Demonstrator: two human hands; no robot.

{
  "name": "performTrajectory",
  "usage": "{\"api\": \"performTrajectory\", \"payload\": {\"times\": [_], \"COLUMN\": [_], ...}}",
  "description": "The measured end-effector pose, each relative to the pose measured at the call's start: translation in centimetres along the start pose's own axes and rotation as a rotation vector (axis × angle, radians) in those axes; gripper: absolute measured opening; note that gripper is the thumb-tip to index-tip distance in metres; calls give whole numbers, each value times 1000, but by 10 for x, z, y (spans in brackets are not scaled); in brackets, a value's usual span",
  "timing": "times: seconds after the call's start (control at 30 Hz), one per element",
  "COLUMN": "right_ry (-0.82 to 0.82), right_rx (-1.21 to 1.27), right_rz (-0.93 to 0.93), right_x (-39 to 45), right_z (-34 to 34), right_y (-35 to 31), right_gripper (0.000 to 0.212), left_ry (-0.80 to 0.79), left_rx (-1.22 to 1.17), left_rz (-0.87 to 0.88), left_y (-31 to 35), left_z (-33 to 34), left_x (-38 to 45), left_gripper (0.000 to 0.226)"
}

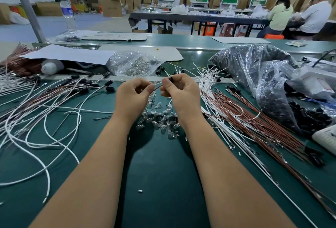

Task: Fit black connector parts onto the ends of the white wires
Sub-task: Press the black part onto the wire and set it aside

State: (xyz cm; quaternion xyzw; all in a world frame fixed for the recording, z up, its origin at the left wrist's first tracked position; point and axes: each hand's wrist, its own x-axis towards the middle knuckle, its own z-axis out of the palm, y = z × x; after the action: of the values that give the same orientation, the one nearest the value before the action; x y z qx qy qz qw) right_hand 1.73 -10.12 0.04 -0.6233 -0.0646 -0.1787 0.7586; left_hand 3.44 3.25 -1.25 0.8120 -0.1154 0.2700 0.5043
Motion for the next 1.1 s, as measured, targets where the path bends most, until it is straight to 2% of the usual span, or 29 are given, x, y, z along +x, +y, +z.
{"api": "performTrajectory", "payload": {"times": [0.1,0.23,0.33,0.43,0.47,0.53,0.67,0.8,0.87,0.97,1.1], "right_ry": [-79,-113,-137,-294,-342,-375,-290,-66,-4,2,-17], "right_rx": [-25,-150,-534,-1084,-1209,-1303,-1204,-685,-417,-193,-140], "right_rz": [5,-26,-22,-122,-150,-164,-200,-86,-1,84,120], "right_x": [0,2,5,7,6,6,6,7,8,9,10], "right_z": [2,1,-4,-7,-6,-5,-7,-9,-11,-14,-13], "right_y": [1,4,11,16,17,16,15,7,3,2,3], "right_gripper": [6,12,25,28,27,22,11,4,6,11,18], "left_ry": [46,-64,-48,-68,-82,-107,-125,-147,-160,-172,-199], "left_rx": [192,79,99,159,166,148,125,22,-16,-48,-83], "left_rz": [136,144,89,9,-23,-54,-28,-85,-102,-101,-89], "left_y": [0,3,-2,-8,-9,-9,-7,-7,-6,-4,-3], "left_z": [-2,2,3,1,1,2,1,-2,-3,-3,-2], "left_x": [0,-1,0,3,3,2,1,1,0,-1,-1], "left_gripper": [8,12,12,11,9,7,7,10,10,10,11]}}
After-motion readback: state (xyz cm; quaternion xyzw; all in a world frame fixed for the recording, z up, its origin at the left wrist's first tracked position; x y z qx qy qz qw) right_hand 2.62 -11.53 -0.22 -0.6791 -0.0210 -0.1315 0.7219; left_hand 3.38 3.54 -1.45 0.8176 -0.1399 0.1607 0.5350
